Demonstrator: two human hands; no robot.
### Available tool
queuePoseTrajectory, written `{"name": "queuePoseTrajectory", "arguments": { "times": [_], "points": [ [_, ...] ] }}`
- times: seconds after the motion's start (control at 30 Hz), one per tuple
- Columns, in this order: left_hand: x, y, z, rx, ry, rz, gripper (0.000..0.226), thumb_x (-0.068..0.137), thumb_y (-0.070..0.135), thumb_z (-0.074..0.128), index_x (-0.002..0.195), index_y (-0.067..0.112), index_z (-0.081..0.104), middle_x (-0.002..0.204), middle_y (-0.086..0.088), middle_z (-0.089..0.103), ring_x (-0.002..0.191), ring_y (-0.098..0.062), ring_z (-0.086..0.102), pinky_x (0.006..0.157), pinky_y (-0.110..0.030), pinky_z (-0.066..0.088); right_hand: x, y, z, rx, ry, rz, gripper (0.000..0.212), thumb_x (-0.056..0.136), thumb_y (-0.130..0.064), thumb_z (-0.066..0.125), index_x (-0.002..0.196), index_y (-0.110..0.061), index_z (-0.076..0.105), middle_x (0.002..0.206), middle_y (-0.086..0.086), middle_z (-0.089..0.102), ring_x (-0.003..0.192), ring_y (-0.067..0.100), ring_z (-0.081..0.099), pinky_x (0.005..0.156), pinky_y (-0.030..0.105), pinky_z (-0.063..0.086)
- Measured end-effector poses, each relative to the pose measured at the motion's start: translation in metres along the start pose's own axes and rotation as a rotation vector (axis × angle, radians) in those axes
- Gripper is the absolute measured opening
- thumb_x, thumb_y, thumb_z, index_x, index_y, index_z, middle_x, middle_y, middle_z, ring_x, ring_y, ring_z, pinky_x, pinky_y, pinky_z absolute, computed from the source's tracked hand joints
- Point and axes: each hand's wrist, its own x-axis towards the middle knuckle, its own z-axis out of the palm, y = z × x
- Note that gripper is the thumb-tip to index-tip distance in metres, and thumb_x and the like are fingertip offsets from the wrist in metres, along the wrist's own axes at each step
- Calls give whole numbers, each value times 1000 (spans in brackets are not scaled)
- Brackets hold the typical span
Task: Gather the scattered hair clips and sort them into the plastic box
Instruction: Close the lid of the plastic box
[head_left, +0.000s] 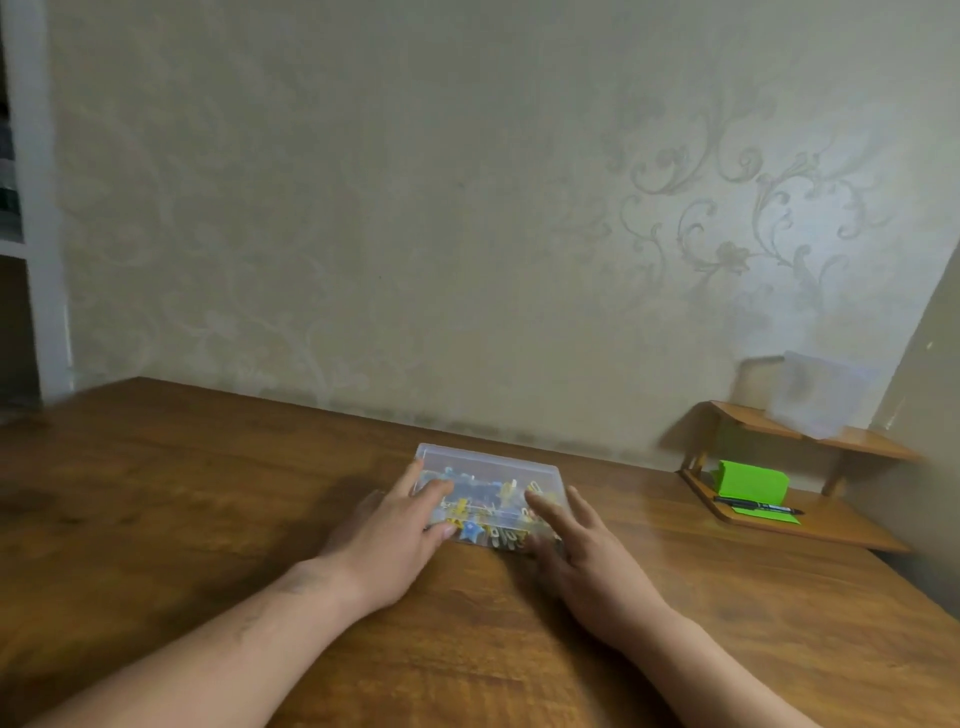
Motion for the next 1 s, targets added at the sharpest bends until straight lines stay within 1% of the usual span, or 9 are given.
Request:
{"name": "queuePoseTrajectory", "arguments": {
  "times": [0.07,0.1,0.17,0.23,0.33,0.47,0.7,0.87,1.0],
  "points": [
    [2,-17,-3,-39,20,-64,53,110,53,45,162,49,31,179,1,7,156,-34,35,122,-49,41,14,-13,10,-14,22,-12,55,103,-64,45,156,-62,29,176,2,12,151,28,42,120,37,37],
    [3,-29,-6,-50,32,-93,53,110,54,45,161,51,31,176,-3,17,154,-36,37,120,-50,42,23,-22,17,-23,31,-19,56,103,-64,47,156,-60,31,175,5,17,151,29,42,119,36,38],
    [4,-60,-15,-38,60,-138,50,109,57,43,157,56,30,160,-1,40,142,-34,49,112,-51,49,43,-46,32,-22,30,-39,57,103,-62,50,157,-58,33,173,7,22,149,31,44,119,38,39],
    [3,-92,-28,-1,78,-188,48,108,60,41,155,59,29,147,3,48,133,-32,54,107,-50,51,64,-73,46,0,14,-62,57,103,-60,52,157,-56,34,171,7,24,146,32,47,117,39,41],
    [1,-140,-55,88,113,-258,48,109,58,41,157,56,32,148,-2,51,140,-32,50,113,-52,43,97,-117,69,39,-8,-105,58,101,-63,53,156,-55,36,165,5,27,136,30,56,113,41,46],
    [11,-195,-83,135,140,-344,47,110,55,43,157,55,36,147,-6,52,144,-31,48,113,-52,40,141,-167,100,52,-15,-120,57,98,-71,50,153,-59,36,156,4,32,128,34,60,110,46,50],
    [52,-247,-98,126,125,-366,48,112,53,42,159,54,34,153,-6,50,145,-32,46,114,-53,37,202,-195,123,-10,-11,-115,59,98,-76,43,154,-58,33,151,6,35,127,37,58,111,52,47],
    [67,-265,-103,112,94,-330,50,111,53,42,160,56,31,158,-5,48,147,-32,45,118,-58,36,219,-198,132,-32,5,-110,60,99,-77,37,155,-58,31,155,7,32,138,32,50,117,53,37],
    [75,-274,-102,112,67,-311,52,111,56,41,161,57,27,161,-4,48,149,-32,44,117,-56,37,226,-199,132,-28,-12,-73,60,98,-79,35,154,-60,28,159,8,31,146,32,43,120,56,29]
  ]
}}
